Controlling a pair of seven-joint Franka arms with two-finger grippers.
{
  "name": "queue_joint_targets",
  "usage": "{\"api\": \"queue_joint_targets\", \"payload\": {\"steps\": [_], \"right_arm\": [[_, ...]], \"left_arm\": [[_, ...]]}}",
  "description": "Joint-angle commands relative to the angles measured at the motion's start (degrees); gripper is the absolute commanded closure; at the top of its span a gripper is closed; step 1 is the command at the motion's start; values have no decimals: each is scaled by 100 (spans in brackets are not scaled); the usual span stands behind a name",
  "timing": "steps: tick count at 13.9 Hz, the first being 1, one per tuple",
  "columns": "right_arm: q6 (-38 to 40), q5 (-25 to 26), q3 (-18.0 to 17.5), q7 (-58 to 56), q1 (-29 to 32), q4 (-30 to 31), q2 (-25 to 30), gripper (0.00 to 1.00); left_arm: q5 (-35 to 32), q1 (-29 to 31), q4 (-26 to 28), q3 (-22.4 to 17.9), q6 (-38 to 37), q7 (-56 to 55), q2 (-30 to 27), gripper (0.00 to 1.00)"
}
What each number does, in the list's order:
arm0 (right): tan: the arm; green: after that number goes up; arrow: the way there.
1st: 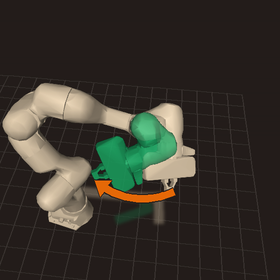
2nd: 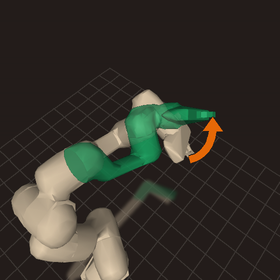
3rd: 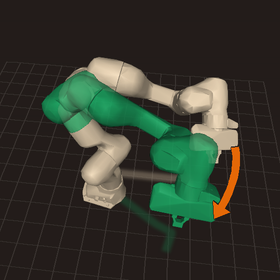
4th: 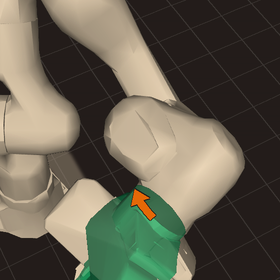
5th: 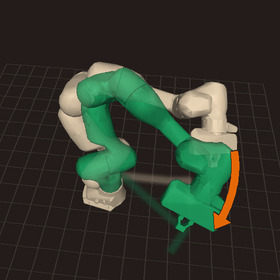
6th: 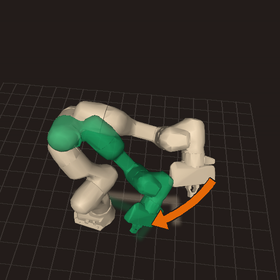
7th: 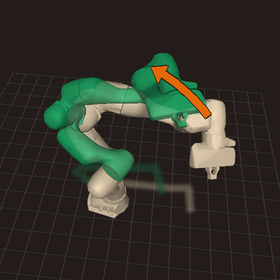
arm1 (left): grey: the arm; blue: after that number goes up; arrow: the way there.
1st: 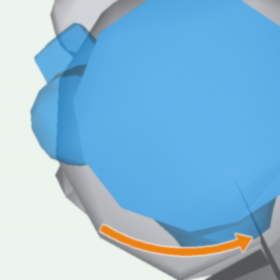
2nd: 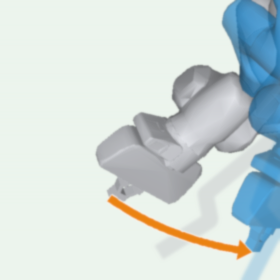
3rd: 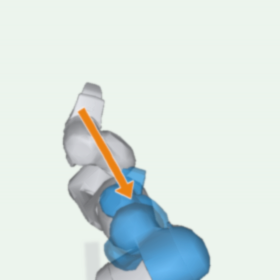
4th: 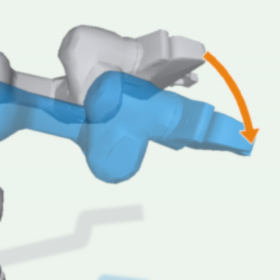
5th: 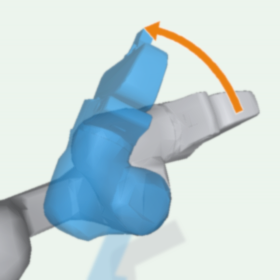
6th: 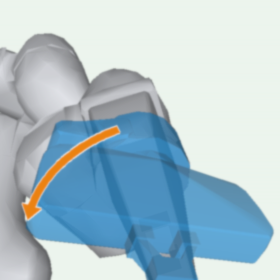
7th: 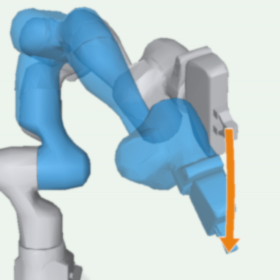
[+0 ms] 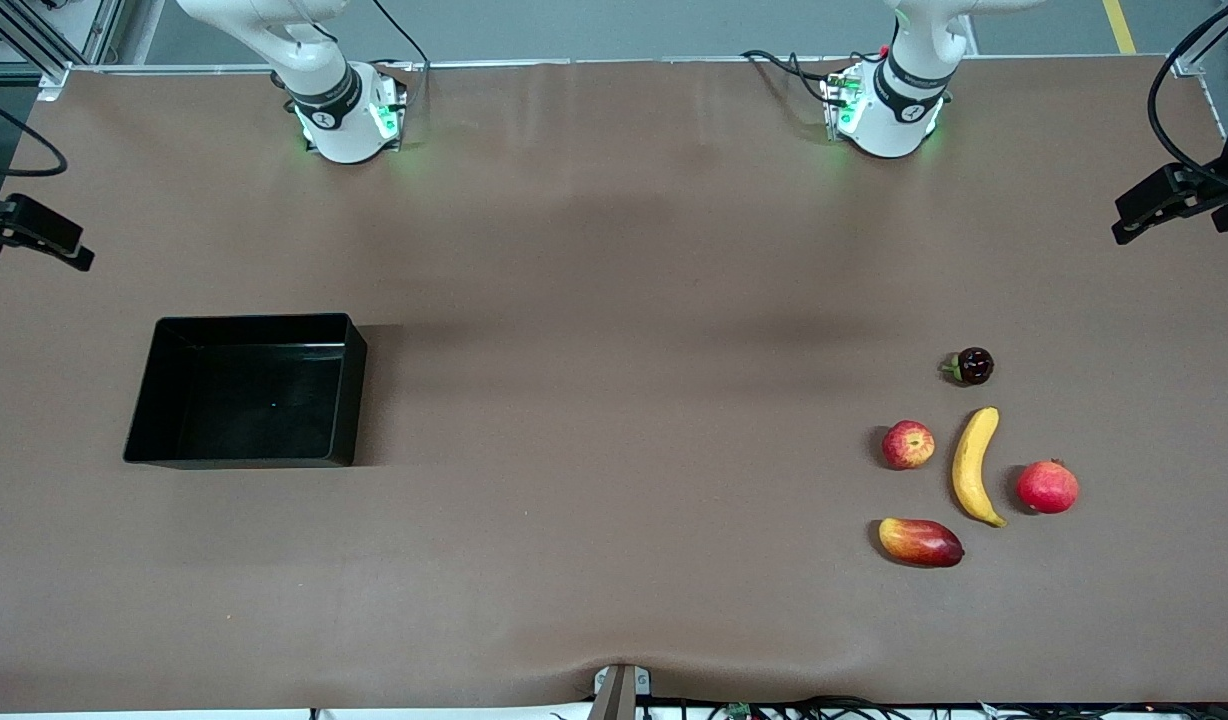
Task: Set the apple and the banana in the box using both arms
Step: 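Move the left gripper out toward the fruit cluster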
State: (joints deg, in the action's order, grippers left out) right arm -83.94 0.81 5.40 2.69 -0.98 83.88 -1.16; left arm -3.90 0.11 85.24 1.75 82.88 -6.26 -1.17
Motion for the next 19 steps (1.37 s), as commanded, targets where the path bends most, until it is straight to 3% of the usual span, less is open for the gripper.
{"api": "queue_joint_targets", "payload": {"steps": [1,8,13,19], "right_arm": [[35,51,-38,48,54,50,63,0],[0,51,-47,48,63,23,46,0],[-35,59,-39,48,107,15,28,0],[-35,261,-38,39,115,-81,-323,0]], "left_arm": [[39,24,-148,10,-88,-25,73,0],[82,68,-96,9,69,-33,371,0],[162,59,387,9,1236,-68,916,0],[153,-142,397,27,2318,-147,2058,0]]}}
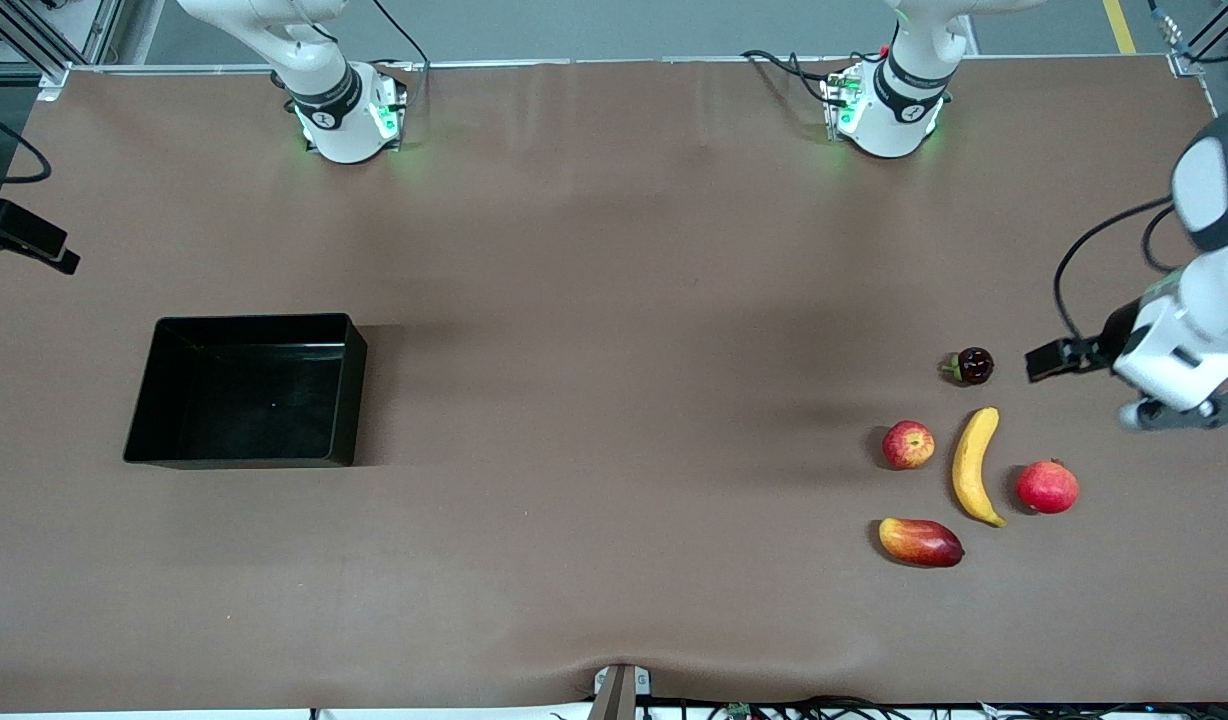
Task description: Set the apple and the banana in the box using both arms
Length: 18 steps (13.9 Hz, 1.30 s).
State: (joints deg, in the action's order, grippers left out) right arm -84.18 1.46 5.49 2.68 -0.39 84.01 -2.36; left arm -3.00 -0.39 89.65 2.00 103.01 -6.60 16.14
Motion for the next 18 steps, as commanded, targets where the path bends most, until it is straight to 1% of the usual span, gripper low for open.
{"api": "queue_joint_targets", "payload": {"steps": [1,2,4,6,8,9,11,12,13,15,17,18], "right_arm": [[-28,249,-39,22,82,-95,-264,0],[-89,293,-22,-13,126,-95,-413,0],[-204,258,-30,-275,398,-95,-931,0],[-641,302,-21,-741,434,-26,-1248,0],[-932,250,-30,-822,661,-8,-1608,0],[-1108,206,-30,-874,767,10,-1792,0],[-1406,197,-39,-1530,1048,71,-2231,0],[-1669,83,-48,-1812,1258,202,-2416,0],[-2003,-196,-48,-1963,1417,386,-2557,0],[-2758,-225,-39,-2139,1550,860,-2699,0],[-3462,-261,-48,-2193,1594,1387,-2726,0],[-3717,-252,-48,-2193,1594,1555,-2743,14]], "left_arm": [[72,-162,-44,3,438,-122,468,0],[72,-215,-44,3,509,-131,565,0],[107,-321,-35,3,676,-244,776,0],[107,-374,-26,3,756,-499,917,0],[107,-409,9,3,817,-518,996,0],[107,-409,70,3,904,-526,1066,0],[107,-383,437,3,1377,-518,1084,0],[107,-383,631,3,1615,-518,1076,0],[107,-391,772,3,1835,-518,1084,0],[107,-392,1010,3,2231,-526,1146,0],[107,-374,1160,3,2399,-526,1207,0],[107,-383,1195,11,2504,-526,1251,0]]}}
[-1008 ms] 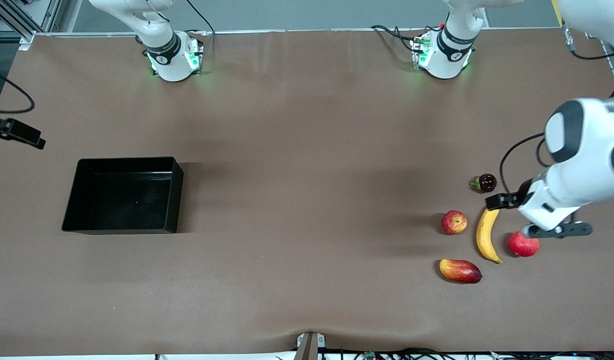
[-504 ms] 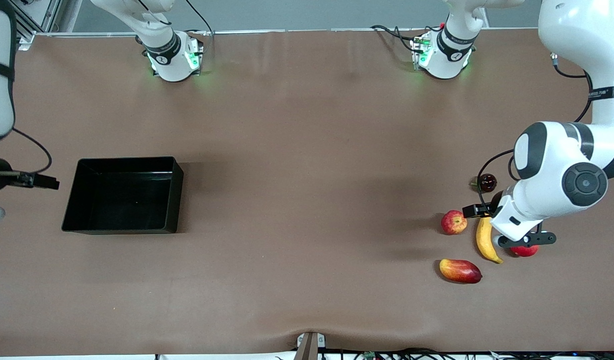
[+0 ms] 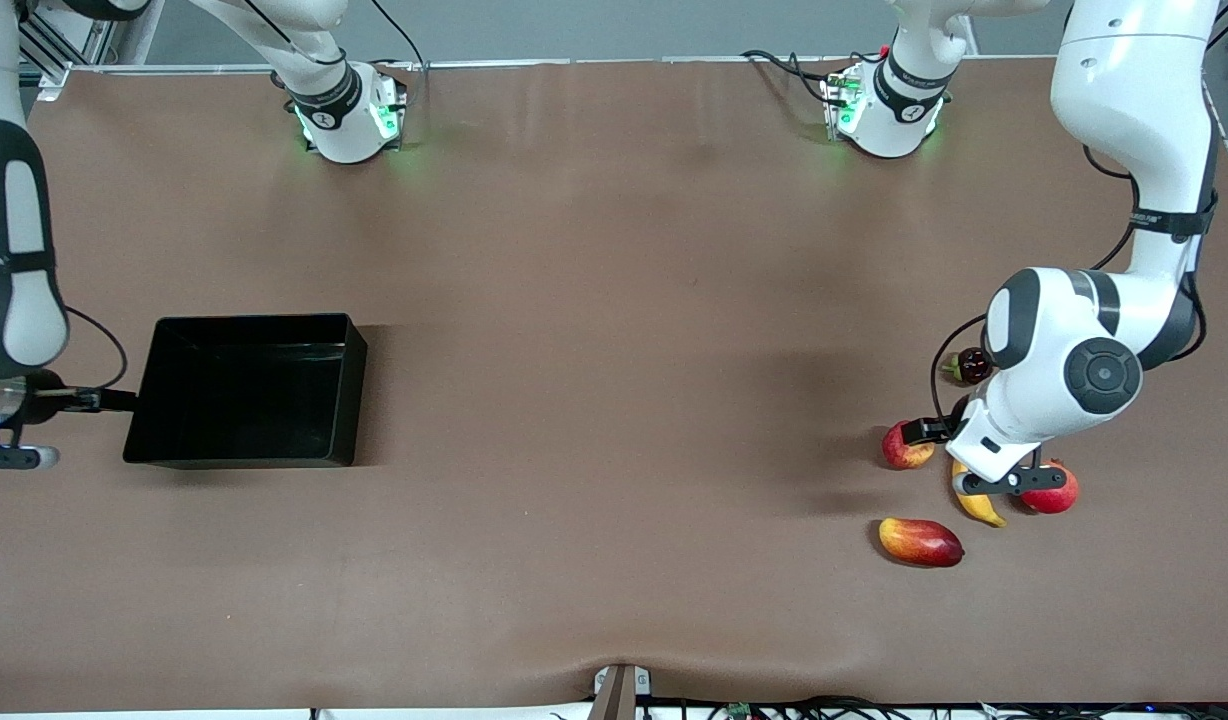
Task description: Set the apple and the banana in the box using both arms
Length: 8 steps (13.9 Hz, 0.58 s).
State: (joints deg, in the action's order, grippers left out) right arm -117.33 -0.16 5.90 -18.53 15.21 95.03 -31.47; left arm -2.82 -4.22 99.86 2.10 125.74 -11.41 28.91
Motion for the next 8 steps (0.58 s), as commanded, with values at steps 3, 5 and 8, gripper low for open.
{"api": "queue_joint_targets", "payload": {"steps": [3,5,8], "right_arm": [[-387,-116,-89,-63,-9,569,141,100],[-326,-116,-89,-229,17,560,141,100],[-325,-125,-89,-520,52,543,141,100]], "left_arm": [[98,-8,297,1,643,-98,158,0],[98,-9,350,1,837,-98,264,0],[98,-44,350,1,1144,-115,466,0]]}}
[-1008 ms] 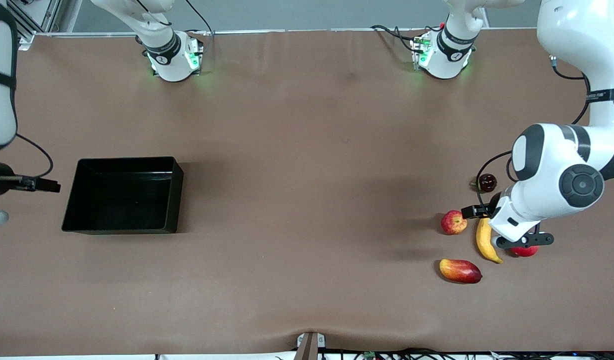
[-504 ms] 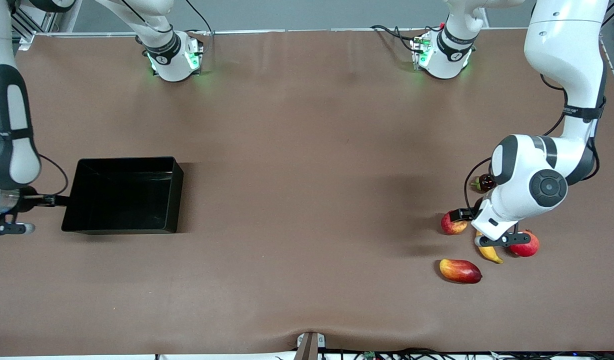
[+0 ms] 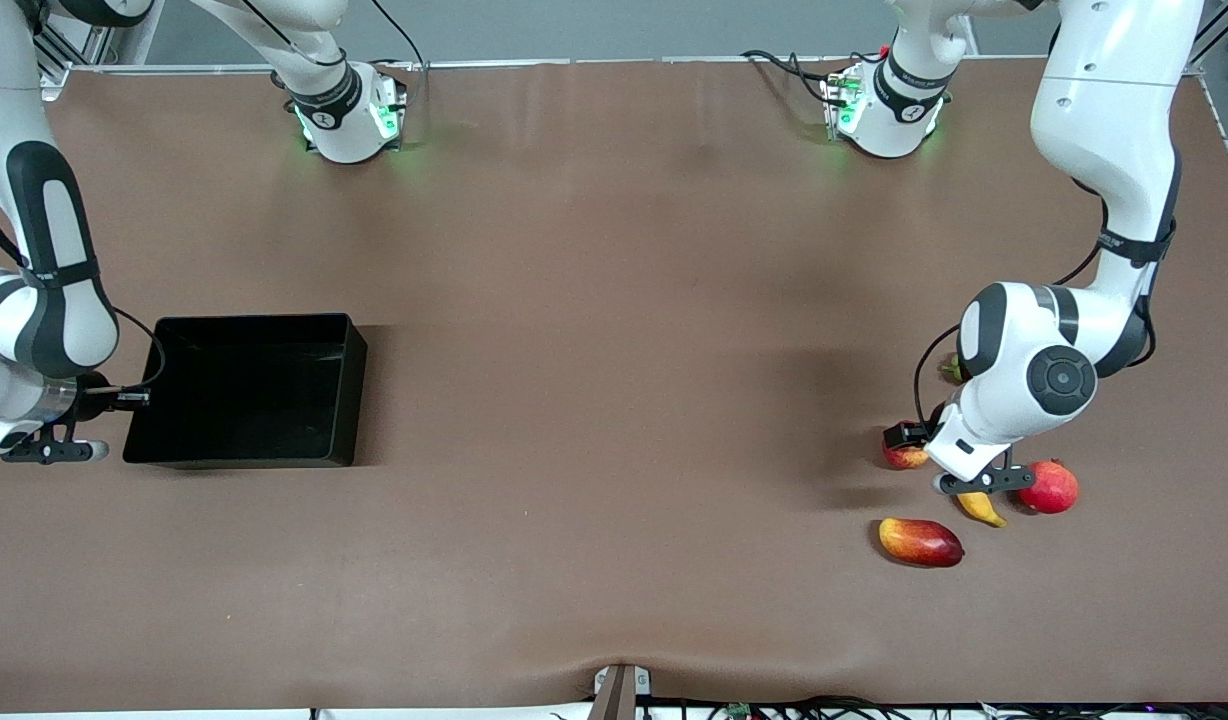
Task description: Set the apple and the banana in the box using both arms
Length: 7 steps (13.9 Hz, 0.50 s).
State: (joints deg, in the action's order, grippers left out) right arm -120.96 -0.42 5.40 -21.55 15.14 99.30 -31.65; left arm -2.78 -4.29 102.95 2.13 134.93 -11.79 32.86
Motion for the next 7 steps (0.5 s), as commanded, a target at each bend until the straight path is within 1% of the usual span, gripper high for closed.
{"api": "queue_joint_targets", "payload": {"steps": [1,3,4,5,6,7], "right_arm": [[37,-98,-39,-218,68,116,159,100],[115,-98,-48,-200,51,63,185,100],[386,-116,-56,-183,7,-68,212,100],[876,-133,-74,-165,-46,-391,238,100],[1481,-264,-74,-130,-159,-803,238,100],[2000,-552,-65,-43,-195,-1120,238,100]], "left_arm": [[94,-37,41,-2,279,-77,124,0],[94,-37,32,-2,288,-77,194,0],[94,-37,32,-2,288,-77,238,0],[94,-37,32,-2,288,-69,265,2],[94,-37,41,-2,288,-69,265,28],[94,-28,41,-2,280,-34,265,52]]}}
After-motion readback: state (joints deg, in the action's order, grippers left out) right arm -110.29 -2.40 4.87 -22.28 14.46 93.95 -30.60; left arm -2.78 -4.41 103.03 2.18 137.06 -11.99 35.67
